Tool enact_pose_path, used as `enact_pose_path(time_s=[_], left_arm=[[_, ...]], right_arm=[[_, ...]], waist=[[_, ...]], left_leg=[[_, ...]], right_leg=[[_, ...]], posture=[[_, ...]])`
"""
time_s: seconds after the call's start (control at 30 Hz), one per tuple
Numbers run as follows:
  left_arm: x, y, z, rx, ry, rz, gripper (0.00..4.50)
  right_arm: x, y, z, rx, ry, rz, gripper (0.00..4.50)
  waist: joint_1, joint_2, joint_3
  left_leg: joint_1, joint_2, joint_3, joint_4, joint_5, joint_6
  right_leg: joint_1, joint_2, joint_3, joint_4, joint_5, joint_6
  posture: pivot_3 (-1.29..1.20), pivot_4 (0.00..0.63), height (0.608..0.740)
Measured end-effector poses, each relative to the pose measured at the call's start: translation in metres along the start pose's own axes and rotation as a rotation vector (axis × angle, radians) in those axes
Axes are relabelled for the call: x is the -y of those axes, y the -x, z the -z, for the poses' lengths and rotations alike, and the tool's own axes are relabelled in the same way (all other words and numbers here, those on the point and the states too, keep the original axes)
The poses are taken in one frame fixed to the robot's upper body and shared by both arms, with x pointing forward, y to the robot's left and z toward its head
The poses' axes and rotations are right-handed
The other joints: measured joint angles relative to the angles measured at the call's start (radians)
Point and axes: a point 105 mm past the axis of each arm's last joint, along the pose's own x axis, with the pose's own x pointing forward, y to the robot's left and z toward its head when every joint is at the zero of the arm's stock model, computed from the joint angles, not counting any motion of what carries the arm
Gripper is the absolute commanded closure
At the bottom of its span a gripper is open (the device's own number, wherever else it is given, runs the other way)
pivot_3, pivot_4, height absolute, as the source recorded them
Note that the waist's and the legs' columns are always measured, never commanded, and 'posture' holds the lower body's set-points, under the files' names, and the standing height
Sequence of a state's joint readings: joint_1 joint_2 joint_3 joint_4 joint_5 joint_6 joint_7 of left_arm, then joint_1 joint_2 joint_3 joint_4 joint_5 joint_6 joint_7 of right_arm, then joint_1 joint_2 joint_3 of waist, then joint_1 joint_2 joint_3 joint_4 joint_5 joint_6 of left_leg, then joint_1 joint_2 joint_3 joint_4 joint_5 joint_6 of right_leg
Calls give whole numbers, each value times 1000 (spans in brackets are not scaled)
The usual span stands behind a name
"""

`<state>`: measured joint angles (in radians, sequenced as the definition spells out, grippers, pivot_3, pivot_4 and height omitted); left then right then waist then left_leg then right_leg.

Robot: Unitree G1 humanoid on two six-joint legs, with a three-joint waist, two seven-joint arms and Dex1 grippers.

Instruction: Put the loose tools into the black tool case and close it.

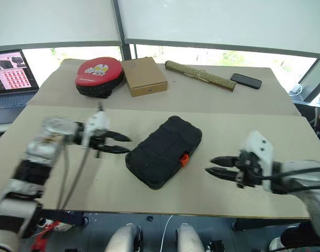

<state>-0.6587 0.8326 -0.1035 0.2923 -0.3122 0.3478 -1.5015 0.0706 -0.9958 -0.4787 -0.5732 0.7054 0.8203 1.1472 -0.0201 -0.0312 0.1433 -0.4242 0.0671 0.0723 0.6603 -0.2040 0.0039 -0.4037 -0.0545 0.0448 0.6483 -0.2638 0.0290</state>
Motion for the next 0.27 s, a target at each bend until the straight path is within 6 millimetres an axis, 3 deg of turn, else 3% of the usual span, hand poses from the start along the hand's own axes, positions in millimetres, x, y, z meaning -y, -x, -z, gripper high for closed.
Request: enact_pose_path(time_s=[0.1, 0.13, 0.2, 0.27], left_arm=[[6, 32, -6, -8, 61, -24, 217], [8, 40, -6, -12, 74, -38, 194], [14, 58, -4, -37, 97, -69, 194], [18, 63, -1, -34, 104, -79, 194]], right_arm=[[1, 18, 1, -7, -16, -25, 379], [1, 23, 2, -10, -20, -28, 27], [8, 33, 3, 1, -29, -7, 27], [13, 38, 5, 8, -39, 13, 27]], waist=[[10, -4, 2], [11, -4, 3], [12, -4, 3], [14, -4, 3]], left_leg=[[-1, -1, 1, 0, 0, 0], [-1, -2, 2, 0, 0, 0], [-1, -2, 3, 0, 0, 0], [-1, -2, 3, 0, 0, 0]], right_leg=[[0, -2, 0, -1, 0, 1], [0, -3, 0, -1, 0, 1], [0, -4, 0, -2, 0, 1], [0, -5, 0, -2, 0, 1]], posture=[[0, 150, 740], [0, 150, 740], [0, 150, 740], [0, 150, 740]])
